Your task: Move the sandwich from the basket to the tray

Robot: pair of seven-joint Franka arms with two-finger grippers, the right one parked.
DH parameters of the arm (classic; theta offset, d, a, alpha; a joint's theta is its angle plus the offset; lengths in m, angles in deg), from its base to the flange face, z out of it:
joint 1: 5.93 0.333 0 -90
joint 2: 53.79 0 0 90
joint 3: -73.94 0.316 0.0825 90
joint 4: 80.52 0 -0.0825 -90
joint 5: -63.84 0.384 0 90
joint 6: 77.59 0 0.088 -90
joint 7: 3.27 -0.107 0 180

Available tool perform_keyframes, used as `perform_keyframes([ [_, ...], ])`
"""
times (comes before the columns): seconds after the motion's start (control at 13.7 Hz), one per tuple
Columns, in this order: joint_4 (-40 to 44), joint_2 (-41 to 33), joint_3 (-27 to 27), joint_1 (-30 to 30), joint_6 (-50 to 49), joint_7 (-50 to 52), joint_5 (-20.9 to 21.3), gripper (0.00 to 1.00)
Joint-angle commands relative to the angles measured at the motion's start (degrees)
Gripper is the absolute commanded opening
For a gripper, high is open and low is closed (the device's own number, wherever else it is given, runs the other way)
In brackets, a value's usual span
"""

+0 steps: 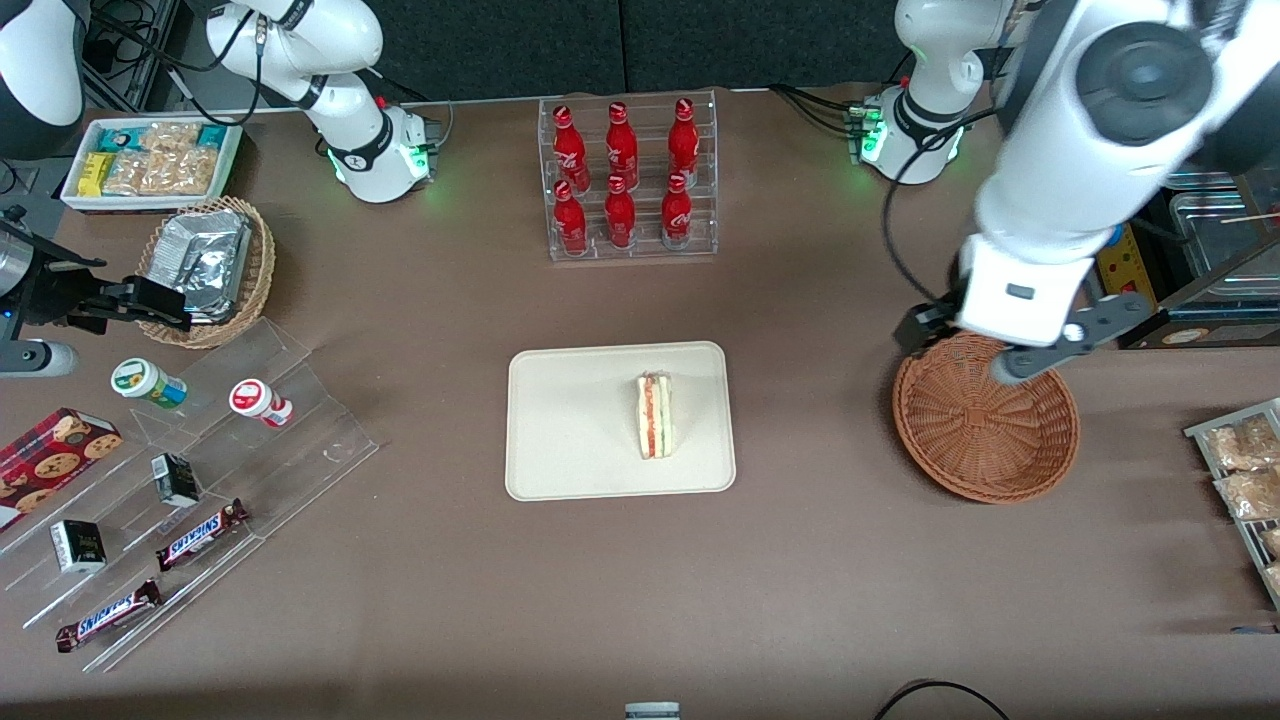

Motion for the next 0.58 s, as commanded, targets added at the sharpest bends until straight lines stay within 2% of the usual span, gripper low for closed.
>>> perform_keyframes([
  [0.0,-1.93,-5.10,7.82,0.18,-1.65,-10.41,-6.07,0.99],
  [0.36,-4.64,-11.60,23.03,-1.13,-7.90,-34.76,-11.18,0.99],
  [0.51,-7.37,-13.90,27.26,-2.54,-7.64,-39.10,-12.06,1.00],
])
